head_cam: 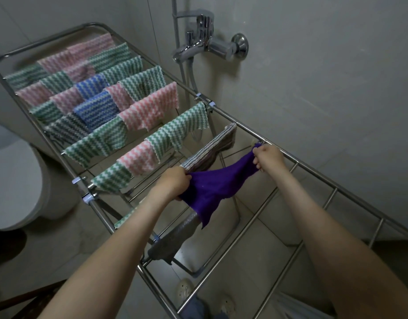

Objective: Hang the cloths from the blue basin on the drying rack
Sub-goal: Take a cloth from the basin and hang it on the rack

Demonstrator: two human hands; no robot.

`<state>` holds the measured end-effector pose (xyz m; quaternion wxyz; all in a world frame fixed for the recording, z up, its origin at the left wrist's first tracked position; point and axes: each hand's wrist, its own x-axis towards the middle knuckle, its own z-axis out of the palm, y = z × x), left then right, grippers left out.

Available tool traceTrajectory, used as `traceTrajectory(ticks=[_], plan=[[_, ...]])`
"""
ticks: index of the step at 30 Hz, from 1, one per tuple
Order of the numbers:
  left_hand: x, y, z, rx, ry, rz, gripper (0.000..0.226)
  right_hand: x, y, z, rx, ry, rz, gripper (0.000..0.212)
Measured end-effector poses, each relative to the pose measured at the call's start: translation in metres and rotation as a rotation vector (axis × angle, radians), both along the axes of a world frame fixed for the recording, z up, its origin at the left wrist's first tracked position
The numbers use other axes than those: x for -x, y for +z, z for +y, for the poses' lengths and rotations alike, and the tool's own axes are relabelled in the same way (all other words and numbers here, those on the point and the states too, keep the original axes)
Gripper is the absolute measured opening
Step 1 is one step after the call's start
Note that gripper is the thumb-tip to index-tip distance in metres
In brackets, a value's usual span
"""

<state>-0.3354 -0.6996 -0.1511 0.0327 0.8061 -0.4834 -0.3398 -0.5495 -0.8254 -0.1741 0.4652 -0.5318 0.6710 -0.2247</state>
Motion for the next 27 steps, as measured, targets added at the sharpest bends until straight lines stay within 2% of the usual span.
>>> traceTrajectory(ticks=[3,6,10,12,15,17,19,23,27], plan=[[0.001,0.002,-0.001,0.067,0.004,-0.032,0.027,-0.008,0.012,-0.007,0.149,-0.066,0.001,0.033],[0.002,0.001,-0.001,0.098,-0.002,-0.076,0.028,-0.016,0.018,-0.017,0.156,-0.062,-0.104,0.024],[0.013,-0.001,0.003,0.016,-0.033,-0.074,0.039,-0.017,0.008,-0.012,0.088,-0.020,-0.033,0.012],[0.016,0.000,0.004,-0.049,-0.074,-0.059,0.044,-0.016,0.003,-0.006,0.131,0.005,-0.002,0.021],[0.010,0.004,0.009,-0.148,-0.079,0.136,0.041,-0.018,0.002,0.004,0.206,0.135,0.104,0.021],[0.003,0.006,0.015,-0.197,-0.058,0.324,0.036,-0.018,0.001,0.011,0.284,0.236,0.224,0.016],[-0.003,0.009,0.022,-0.258,-0.098,0.418,0.031,-0.019,0.003,0.021,0.337,0.329,0.315,0.010],[-0.008,0.014,0.040,-0.372,-0.205,0.434,0.021,-0.033,0.015,0.050,0.377,0.558,0.315,0.009],[-0.009,0.011,0.056,-0.287,-0.295,0.345,0.012,-0.048,0.022,0.081,0.332,0.843,0.268,0.015]])
